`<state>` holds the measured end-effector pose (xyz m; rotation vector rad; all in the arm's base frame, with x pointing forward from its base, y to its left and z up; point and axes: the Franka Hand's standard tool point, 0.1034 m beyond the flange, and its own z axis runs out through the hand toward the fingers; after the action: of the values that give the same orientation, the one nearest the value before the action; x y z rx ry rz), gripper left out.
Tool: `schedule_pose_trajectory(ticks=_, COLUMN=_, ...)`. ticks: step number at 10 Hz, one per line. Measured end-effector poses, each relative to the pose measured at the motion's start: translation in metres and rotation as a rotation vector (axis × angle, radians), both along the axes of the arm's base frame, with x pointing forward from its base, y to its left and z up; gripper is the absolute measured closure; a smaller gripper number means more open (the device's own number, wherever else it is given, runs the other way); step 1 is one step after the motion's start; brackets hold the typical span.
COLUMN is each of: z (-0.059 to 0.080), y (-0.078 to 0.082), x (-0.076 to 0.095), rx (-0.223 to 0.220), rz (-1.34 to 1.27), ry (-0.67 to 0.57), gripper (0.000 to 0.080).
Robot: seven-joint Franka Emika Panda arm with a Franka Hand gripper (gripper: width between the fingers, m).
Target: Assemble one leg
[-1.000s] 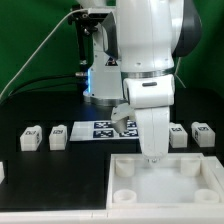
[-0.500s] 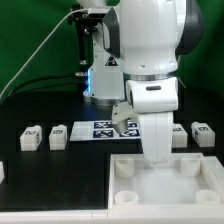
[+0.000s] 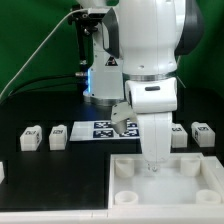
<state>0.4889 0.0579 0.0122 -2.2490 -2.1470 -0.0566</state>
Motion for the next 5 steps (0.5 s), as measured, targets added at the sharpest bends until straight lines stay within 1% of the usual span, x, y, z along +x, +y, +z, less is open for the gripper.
schedule_pose_trajectory(ticks=1, z=0.0, y=-0.0001, x=0.0, rx=0.0, rz=0.0, ry=0.0, gripper=0.0175)
schedule_pose_trajectory(ticks=2, z=0.0, y=-0.0002, x=0.0, rx=0.0, rz=0.0, ry=0.0, gripper=0.0154)
schedule_pose_trajectory(ticks=5, z=-0.0001, y=-0.0006, x=0.0, rx=0.0, rz=-0.001, ry=0.0, gripper=0.015)
